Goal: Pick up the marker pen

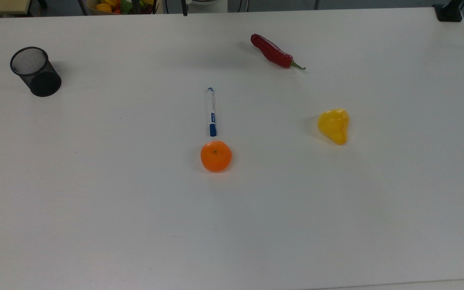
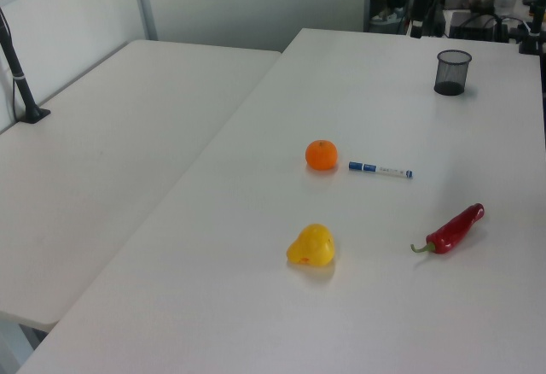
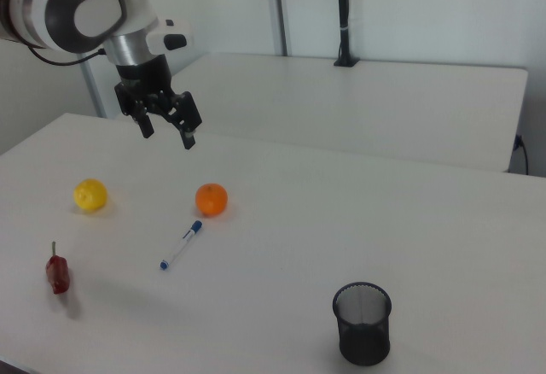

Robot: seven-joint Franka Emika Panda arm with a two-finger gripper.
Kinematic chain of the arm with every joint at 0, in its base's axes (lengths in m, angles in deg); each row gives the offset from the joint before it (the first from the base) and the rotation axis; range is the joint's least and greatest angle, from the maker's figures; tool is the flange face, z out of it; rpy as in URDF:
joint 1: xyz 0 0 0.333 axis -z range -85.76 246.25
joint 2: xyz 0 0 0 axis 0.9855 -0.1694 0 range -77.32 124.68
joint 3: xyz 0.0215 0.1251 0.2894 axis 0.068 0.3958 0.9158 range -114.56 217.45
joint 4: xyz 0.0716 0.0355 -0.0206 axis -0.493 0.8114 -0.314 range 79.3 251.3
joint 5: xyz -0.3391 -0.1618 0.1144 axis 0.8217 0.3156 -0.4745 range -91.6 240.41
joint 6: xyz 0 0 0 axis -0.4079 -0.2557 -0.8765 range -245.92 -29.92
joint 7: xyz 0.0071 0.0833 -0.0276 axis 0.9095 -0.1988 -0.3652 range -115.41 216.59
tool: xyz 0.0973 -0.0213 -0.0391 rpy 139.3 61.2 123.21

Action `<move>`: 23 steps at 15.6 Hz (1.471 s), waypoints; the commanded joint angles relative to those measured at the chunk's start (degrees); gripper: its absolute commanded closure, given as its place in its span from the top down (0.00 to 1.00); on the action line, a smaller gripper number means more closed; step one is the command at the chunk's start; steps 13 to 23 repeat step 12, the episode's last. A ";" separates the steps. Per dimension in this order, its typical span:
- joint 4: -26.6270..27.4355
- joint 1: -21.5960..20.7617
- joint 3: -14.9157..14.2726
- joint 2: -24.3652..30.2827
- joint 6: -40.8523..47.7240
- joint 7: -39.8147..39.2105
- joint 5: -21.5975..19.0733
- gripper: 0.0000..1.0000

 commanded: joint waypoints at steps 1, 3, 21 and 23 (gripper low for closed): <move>-0.44 0.03 -0.98 -2.01 -2.98 -8.71 -2.05 1.00; -0.79 0.03 -0.89 -1.75 -2.46 -8.12 -2.23 1.00; -2.38 0.65 -0.28 -1.74 0.36 -7.58 -2.40 1.00; -2.38 0.65 -0.28 -1.74 0.36 -7.58 -2.40 1.00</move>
